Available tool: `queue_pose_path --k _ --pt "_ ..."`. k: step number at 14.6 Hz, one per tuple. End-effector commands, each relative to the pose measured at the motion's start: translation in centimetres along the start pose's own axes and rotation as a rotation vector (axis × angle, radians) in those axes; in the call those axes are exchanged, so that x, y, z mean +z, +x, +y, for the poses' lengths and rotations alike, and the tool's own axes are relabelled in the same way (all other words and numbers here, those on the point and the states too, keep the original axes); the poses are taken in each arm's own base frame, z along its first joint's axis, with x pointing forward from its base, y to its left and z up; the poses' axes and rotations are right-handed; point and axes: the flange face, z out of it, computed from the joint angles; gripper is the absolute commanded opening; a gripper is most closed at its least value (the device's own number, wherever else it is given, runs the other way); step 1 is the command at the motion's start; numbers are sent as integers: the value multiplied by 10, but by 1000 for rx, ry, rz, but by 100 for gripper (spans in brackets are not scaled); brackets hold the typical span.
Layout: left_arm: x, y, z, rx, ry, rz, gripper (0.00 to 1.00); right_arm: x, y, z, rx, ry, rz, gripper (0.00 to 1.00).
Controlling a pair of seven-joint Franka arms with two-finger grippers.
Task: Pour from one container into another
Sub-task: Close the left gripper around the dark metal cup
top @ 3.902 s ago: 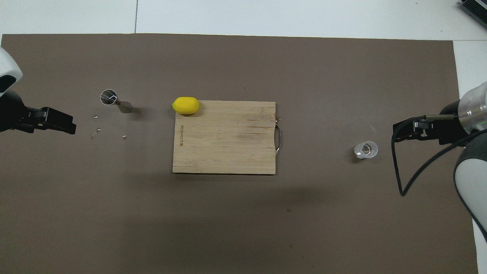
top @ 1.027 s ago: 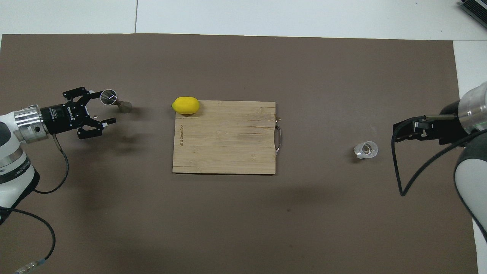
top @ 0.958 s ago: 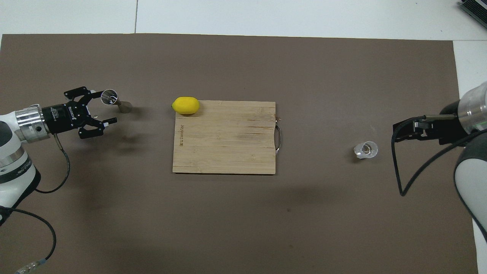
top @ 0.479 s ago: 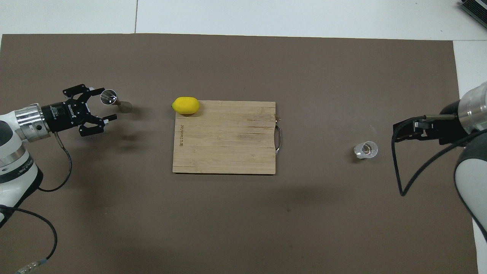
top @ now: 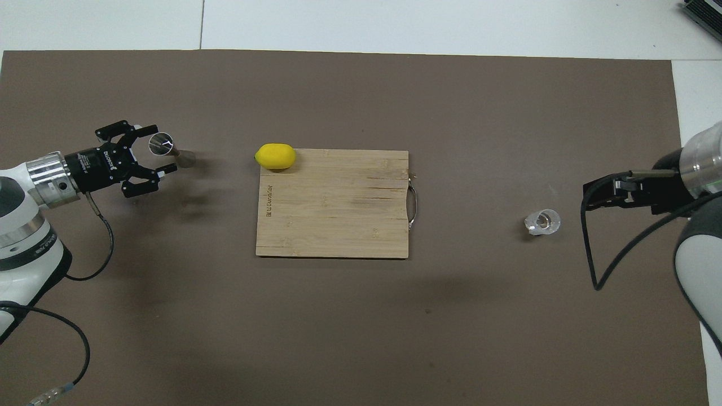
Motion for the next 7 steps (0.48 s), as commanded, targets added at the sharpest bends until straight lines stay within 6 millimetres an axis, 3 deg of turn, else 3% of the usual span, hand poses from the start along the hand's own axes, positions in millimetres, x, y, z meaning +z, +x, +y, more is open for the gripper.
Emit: queue_pose_path --k 1,5,6,7 --pt "1 2 3 5 -26 -5 99 -2 -5 6 -12 22 -2 100" --pt "-2 4 4 0 -32 -5 95 -1 -4 6 -12 22 -1 100" --pt "-2 4 4 2 -32 -5 84 -2 -5 6 -13 22 -1 100" --pt "-2 3 4 2 -30 -5 61 -2 -5 6 -15 22 0 100"
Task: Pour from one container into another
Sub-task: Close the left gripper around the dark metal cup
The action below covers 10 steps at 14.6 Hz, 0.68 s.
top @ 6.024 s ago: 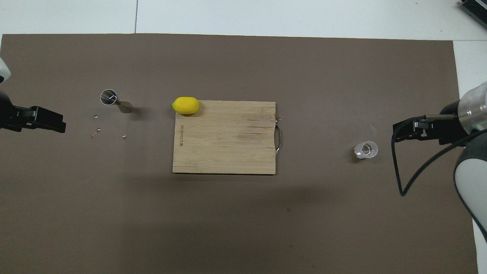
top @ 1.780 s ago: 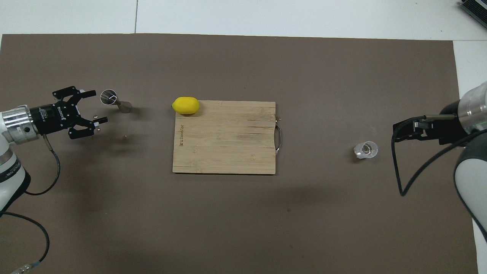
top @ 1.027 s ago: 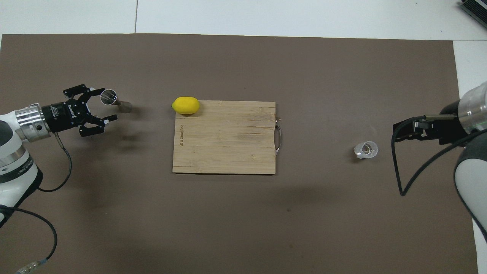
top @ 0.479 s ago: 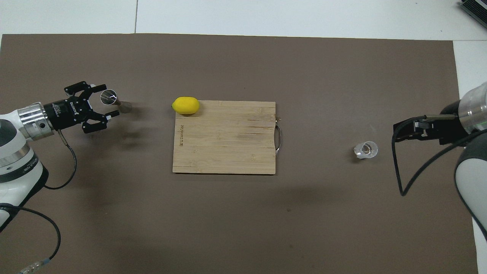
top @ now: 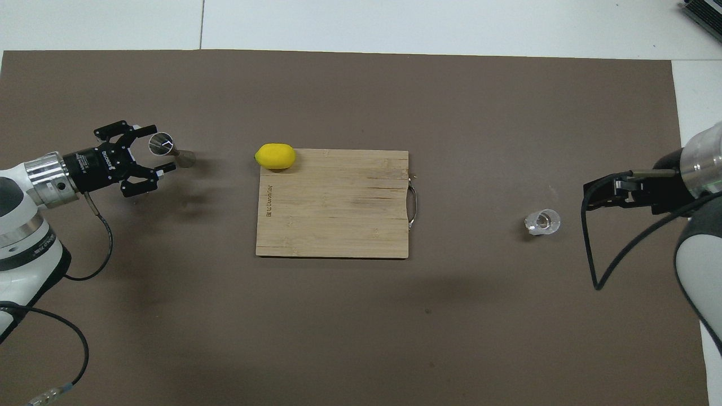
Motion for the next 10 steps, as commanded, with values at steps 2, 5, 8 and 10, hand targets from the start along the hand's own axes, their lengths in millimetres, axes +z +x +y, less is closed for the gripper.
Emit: queue_pose_path --k 2,5,8,10 --pt "-1 3 3 2 -24 -8 8 -2 -5 6 -16 22 0 100" --pt "0 1 3 -5 -18 -18 0 -2 -5 5 -14 23 3 100" --pt "7 -18 4 16 21 -59 0 -2 -5 7 -11 23 3 100" --pt "23 -40 0 47 63 -91 0 -2 -2 19 9 25 8 99"
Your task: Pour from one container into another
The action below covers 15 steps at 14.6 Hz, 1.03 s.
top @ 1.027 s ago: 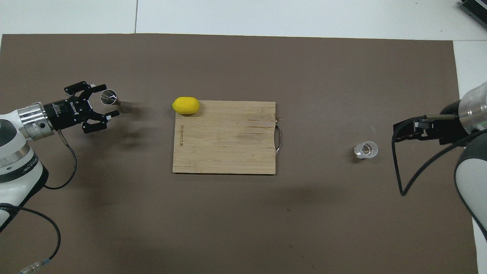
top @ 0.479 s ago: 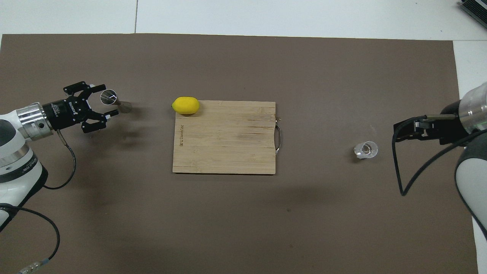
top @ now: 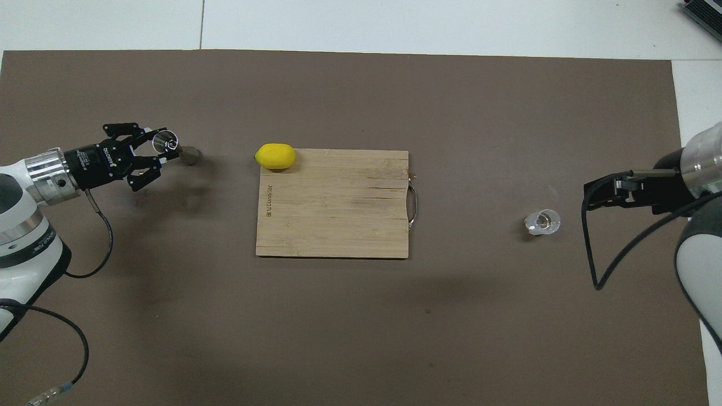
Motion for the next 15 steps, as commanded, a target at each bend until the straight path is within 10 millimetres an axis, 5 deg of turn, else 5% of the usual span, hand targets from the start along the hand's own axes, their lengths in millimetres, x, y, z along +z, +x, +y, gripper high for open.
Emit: queue_pose_path --k 1,8,15 --pt "27 -34 -2 37 55 -71 0 -1 -1 20 8 25 6 97" --pt "134 -102 -66 22 269 -165 0 5 2 60 37 26 -4 99" --pt "241 -124 -146 -19 233 -99 0 13 4 87 317 30 -5 100"
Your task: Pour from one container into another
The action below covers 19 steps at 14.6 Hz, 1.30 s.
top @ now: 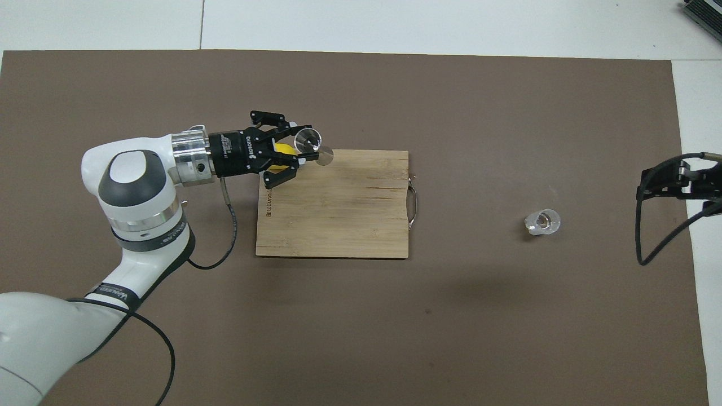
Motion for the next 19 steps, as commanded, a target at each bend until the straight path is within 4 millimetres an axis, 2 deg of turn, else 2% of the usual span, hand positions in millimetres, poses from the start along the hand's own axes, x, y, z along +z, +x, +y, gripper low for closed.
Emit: queue_pose_path --k 1,3,5,7,9,10,11,13,15,17,18,19 --pt "35 -1 -17 -38 -33 20 0 5 -1 13 142 21 -9 100" --pt "55 2 -29 -60 -63 40 0 10 2 15 285 21 -15 100" --pt "76 3 -44 -68 -75 63 0 33 7 22 424 52 -77 100" --pt "86 10 -51 -72 -88 93 0 48 15 39 575 118 -128 100" --pt "93 13 -56 -72 -102 114 0 65 24 44 692 139 -154 100" --pt "98 15 -61 -70 -104 127 0 72 27 42 838 154 -150 100" --pt "103 19 -64 -72 -100 138 0 84 30 40 960 161 -176 100" --pt "103 22 -65 -72 -96 145 0 107 40 39 1002 192 -241 100" --pt "103 23 -66 -71 -96 149 0 137 54 65 1054 217 -301 100" --pt "105 24 -69 -64 -97 161 0 174 54 80 1088 265 -350 100" --pt "105 24 -69 -64 -98 162 76 192 52 86 1111 287 -373 100" --pt "105 24 -69 -62 -96 163 100 208 51 89 1135 313 -410 100"
